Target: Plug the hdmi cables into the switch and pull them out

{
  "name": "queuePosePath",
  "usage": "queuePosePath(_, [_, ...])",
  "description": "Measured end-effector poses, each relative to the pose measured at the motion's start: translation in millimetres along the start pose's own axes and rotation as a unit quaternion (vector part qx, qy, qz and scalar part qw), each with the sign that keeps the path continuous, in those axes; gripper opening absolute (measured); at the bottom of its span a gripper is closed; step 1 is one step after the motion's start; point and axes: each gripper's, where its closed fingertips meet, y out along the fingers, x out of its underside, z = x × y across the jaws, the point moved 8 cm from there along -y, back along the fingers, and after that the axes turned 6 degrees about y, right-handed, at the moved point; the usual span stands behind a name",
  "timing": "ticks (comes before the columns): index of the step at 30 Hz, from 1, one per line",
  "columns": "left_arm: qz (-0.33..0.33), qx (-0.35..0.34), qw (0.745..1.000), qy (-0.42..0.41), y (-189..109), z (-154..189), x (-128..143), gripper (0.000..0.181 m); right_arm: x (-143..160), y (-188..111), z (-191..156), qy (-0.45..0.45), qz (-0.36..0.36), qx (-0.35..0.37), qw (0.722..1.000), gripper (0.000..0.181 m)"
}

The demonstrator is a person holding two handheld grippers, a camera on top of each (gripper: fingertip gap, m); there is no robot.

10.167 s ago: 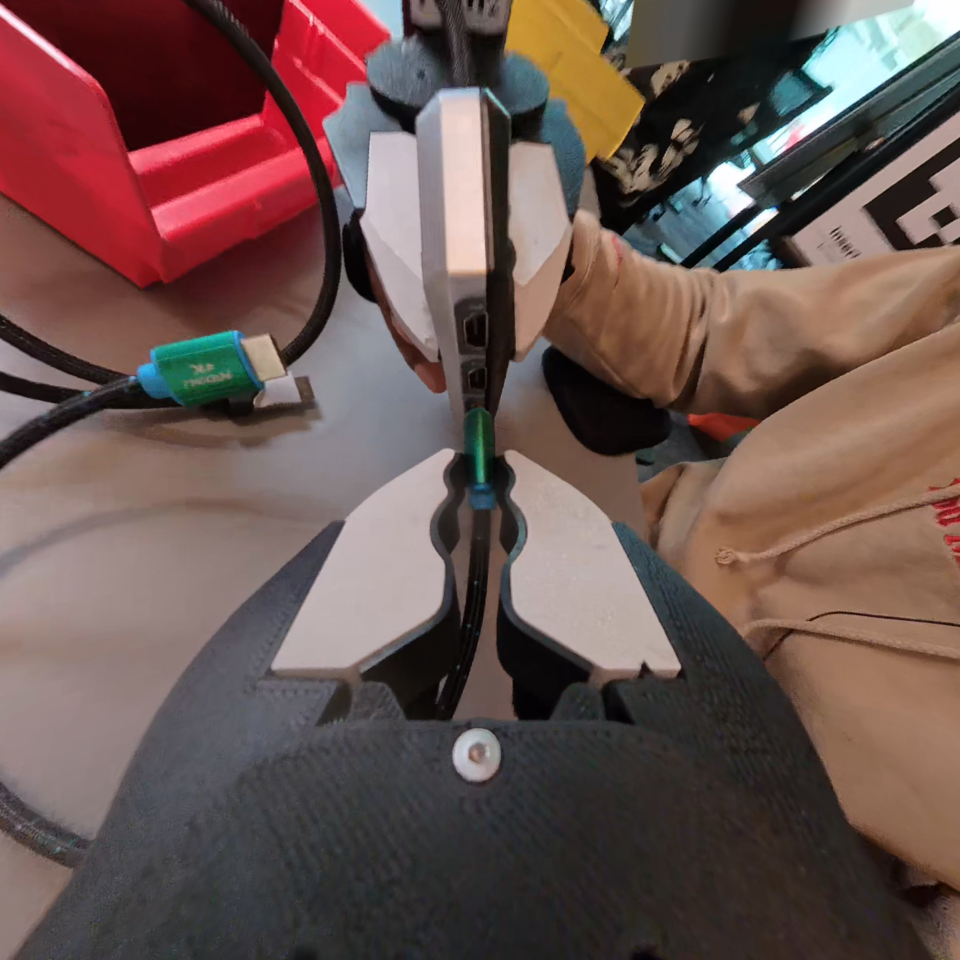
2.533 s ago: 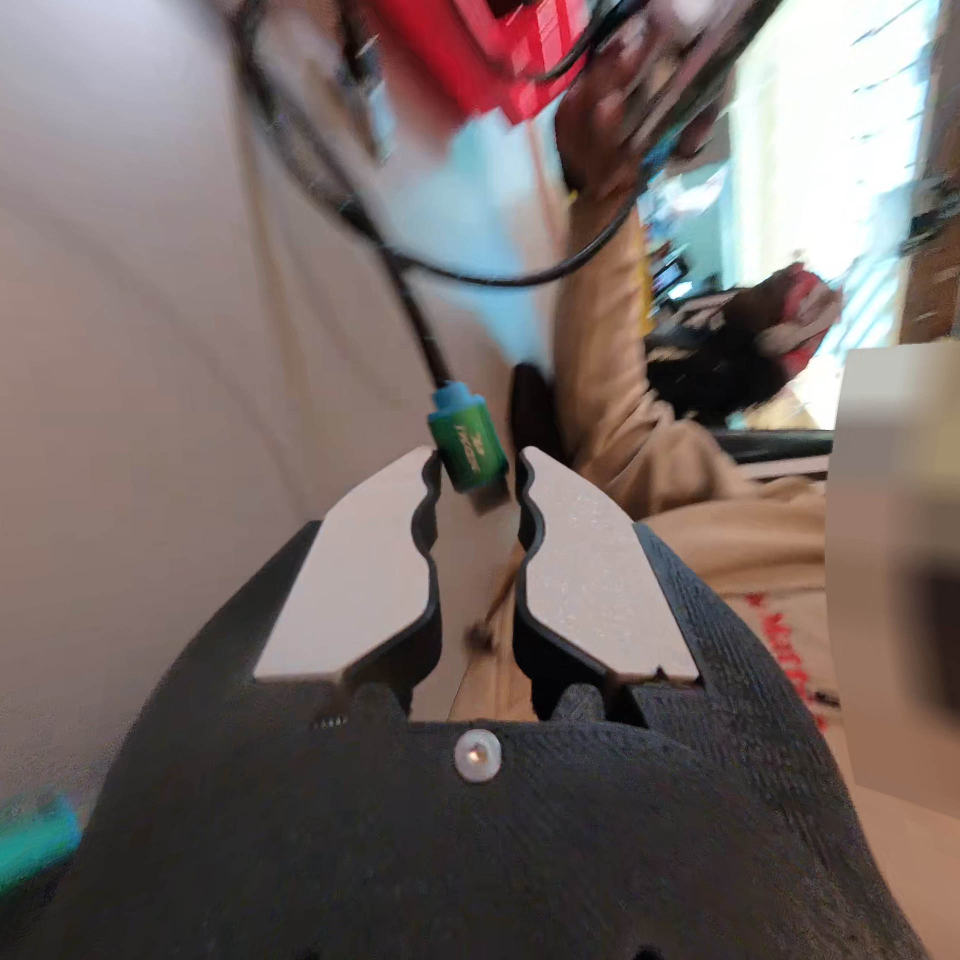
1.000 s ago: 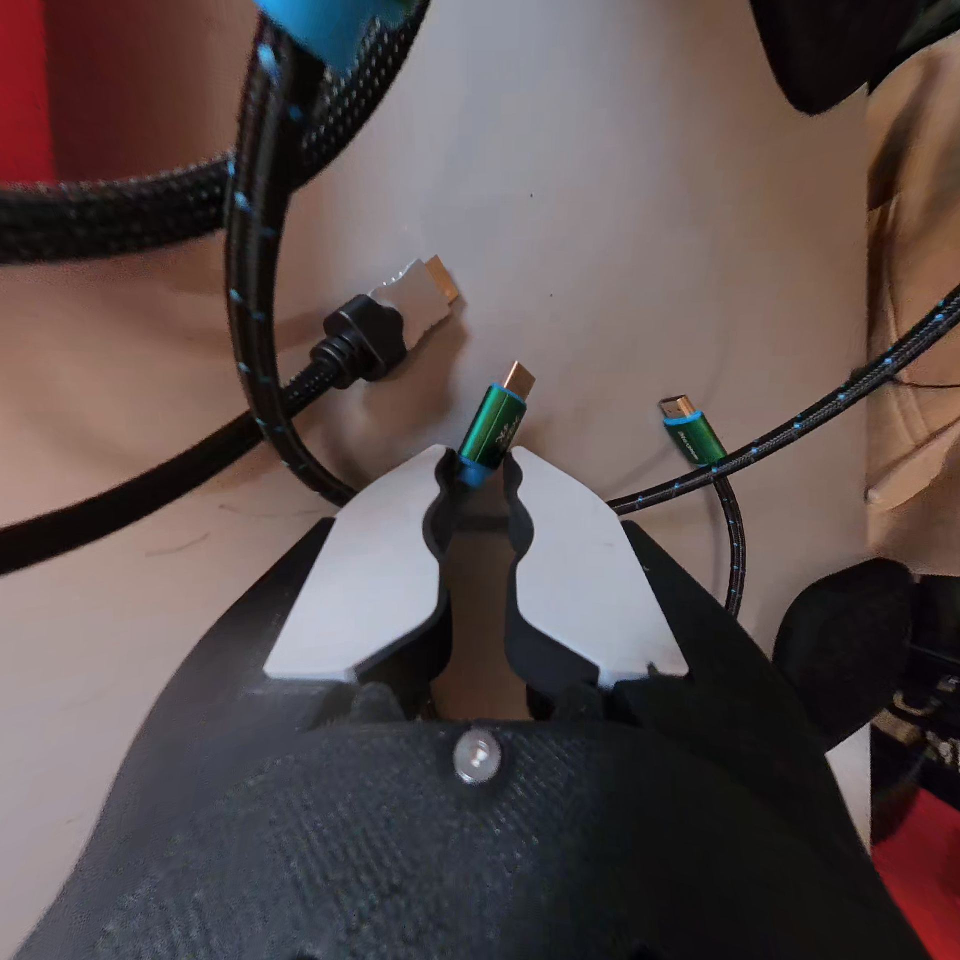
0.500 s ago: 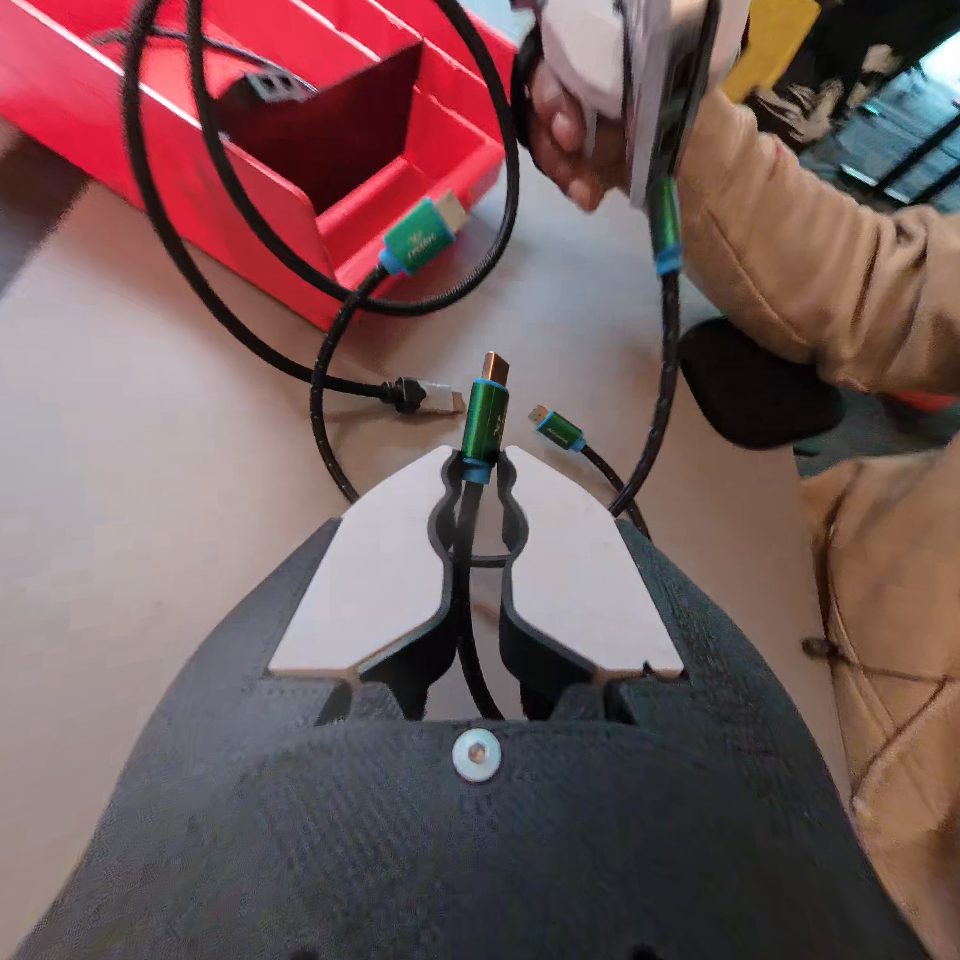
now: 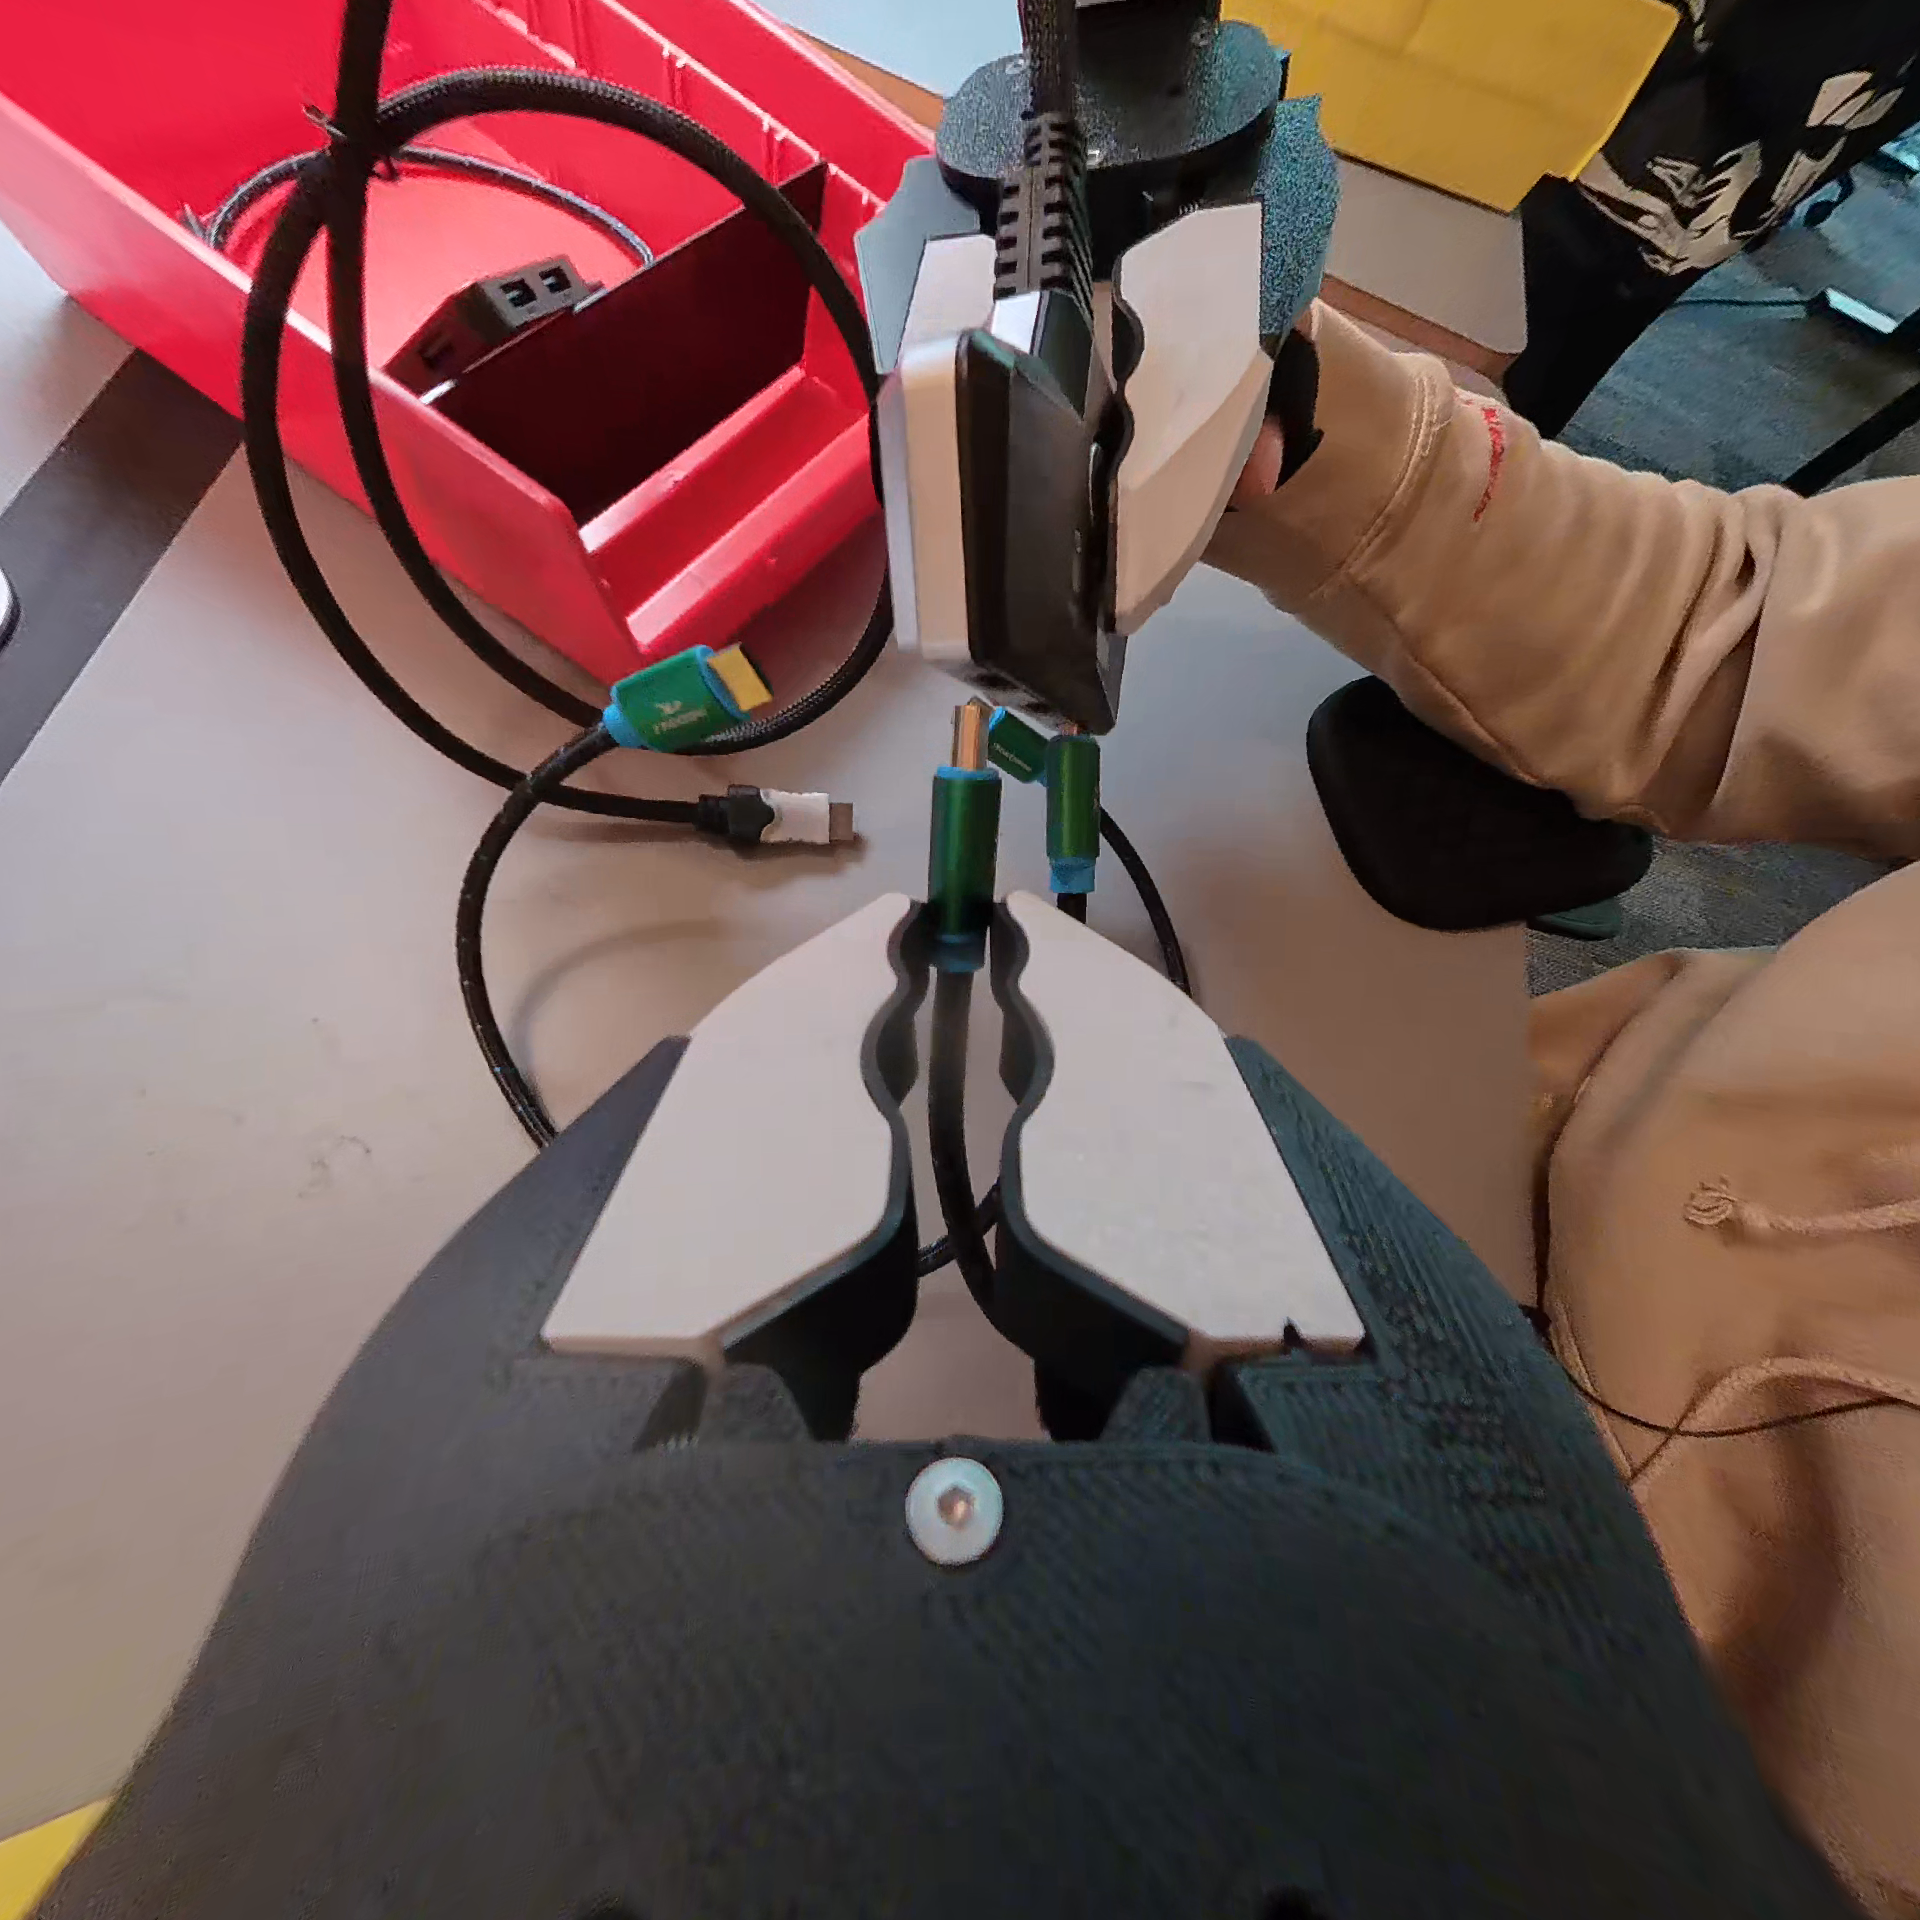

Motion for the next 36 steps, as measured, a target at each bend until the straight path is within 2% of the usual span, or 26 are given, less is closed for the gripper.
queuePosePath(7, [-0.021,0.008,1.000,0.003,-2,1,4,0.012,9,5,9,0.021,-0.014,-0.009,1.000,0.023])
queuePosePath(13, [-0.029,0.055,0.998,-0.016,1,-2,12,0.012,13,10,8,0.014,-0.027,-0.017,0.999,0.023])
queuePosePath(20, [-0.006,0.115,0.992,-0.043,4,-4,16,0.011,13,10,4,-0.007,-0.041,-0.011,0.999,0.023])
queuePosePath(27, [0.013,0.156,0.986,-0.058,4,-7,19,0.011,17,12,-1,-0.030,-0.086,0.006,0.996,0.023])
queuePosePath(31, [-0.007,0.165,0.986,-0.022,9,-4,24,0.011,22,16,-3,-0.028,-0.127,0.011,0.991,0.023])
queuePosePath(34, [0.057,0.171,0.983,-0.045,3,-10,18,0.011,24,12,-2,-0.020,-0.142,0.019,0.990,0.022])
queuePosePath(36, [0.059,0.173,0.982,-0.039,1,-12,20,0.011,24,14,-3,-0.029,-0.144,0.024,0.989,0.022])
